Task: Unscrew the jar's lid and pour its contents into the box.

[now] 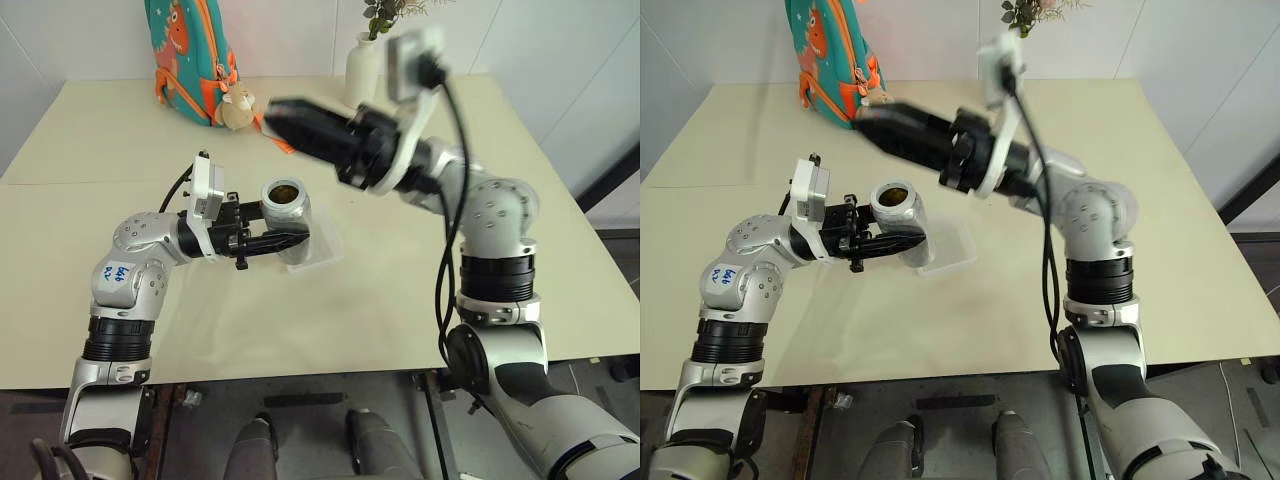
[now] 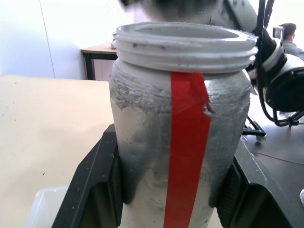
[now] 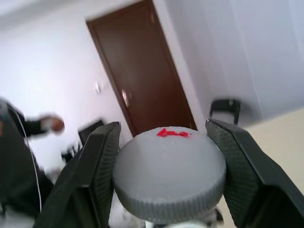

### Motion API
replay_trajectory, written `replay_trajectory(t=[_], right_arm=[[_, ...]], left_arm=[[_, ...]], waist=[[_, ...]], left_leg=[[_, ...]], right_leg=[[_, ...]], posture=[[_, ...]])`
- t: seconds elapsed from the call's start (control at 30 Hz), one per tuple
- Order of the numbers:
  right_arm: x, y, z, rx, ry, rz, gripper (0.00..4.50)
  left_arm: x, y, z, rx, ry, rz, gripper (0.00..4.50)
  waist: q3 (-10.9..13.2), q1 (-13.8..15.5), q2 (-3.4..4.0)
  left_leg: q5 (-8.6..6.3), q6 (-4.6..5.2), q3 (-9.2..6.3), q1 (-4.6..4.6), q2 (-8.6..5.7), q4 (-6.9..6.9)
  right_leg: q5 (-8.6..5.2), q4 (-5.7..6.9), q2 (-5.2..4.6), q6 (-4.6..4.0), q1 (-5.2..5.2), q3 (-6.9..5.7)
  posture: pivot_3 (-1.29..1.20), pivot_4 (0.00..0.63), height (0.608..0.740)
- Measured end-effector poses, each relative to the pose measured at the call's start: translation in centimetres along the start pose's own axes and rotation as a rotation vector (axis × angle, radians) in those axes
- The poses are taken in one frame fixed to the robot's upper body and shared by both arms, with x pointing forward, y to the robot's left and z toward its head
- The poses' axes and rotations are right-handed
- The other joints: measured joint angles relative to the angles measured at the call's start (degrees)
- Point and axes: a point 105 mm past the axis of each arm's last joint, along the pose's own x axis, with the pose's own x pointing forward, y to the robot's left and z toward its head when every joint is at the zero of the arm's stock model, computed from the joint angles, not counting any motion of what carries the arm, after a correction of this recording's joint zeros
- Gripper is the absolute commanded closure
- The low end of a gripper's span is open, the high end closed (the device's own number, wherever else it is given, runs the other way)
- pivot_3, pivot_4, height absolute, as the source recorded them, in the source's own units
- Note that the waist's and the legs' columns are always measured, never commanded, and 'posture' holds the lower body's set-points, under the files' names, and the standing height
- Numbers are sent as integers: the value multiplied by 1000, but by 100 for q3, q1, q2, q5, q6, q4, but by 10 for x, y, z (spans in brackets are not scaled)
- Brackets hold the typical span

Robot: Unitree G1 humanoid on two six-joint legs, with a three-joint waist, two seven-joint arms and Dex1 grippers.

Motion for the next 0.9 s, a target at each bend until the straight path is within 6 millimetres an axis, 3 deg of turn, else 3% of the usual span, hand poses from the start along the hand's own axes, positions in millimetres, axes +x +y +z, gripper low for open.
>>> replay_trajectory(t=[0.07, 0.2, 0.33, 0.43, 0.6, 0.7, 0.8, 0.9], right_arm=[[-12, 1, 2, -58, 10, -53, 1945], [-68, -30, -14, -224, 117, -344, 1945], [-153, -61, -60, -409, 355, -660, 1945], [-195, -73, -86, -414, 380, -798, 1945], [-230, -89, -98, -466, 344, -947, 1945], [-249, -92, -104, -443, 341, -1014, 997], [-253, -91, -104, -425, 329, -1023, 26], [-247, -87, -98, -431, 316, -988, 26]], left_arm=[[0, 0, 0, 0, 2, 3, 2543], [-5, 1, -1, 0, 16, 24, 2543], [-12, 4, -2, -4, 16, 59, 2543], [-16, 7, 0, -3, 10, 86, 2543], [-17, 15, 4, -6, -1, 102, 2543], [-19, 19, 2, -25, -3, 114, 2543], [-19, 23, 5, -27, -9, 117, 2543], [-19, 27, 7, -10, -21, 125, 2543]], waist=[[-1, 0, -1], [-1, 32, -1], [-2, 98, -3], [0, 69, -1], [0, 46, -1], [0, 48, -1], [0, 40, 0], [0, 32, 0]], left_leg=[[0, 1, 0, 0, 0, -3], [-2, 3, 2, -9, -3, -6], [-6, 8, 4, -14, -4, -11], [-5, 7, 12, -16, -4, -9], [-3, 4, 11, -7, -4, 3], [-3, 4, 9, 1, -5, 3], [-3, 4, 8, 1, -5, 3], [-2, 3, 8, 4, -5, 3]], right_leg=[[0, -8, 0, 0, 0, 0], [0, -29, -1, 0, 1, 2], [-6, -43, 0, 9, -2, 5], [-6, -36, 0, 10, -8, 12], [-4, -26, 0, 13, 4, 12], [-3, -25, 0, 13, 13, 12], [-3, -24, 0, 13, 13, 12], [-4, -21, 0, 13, 14, 11]], posture=[[0, 150, 740], [0, 150, 740], [0, 150, 740], [0, 150, 740], [0, 150, 740], [0, 150, 740], [0, 150, 740], [0, 150, 740]])
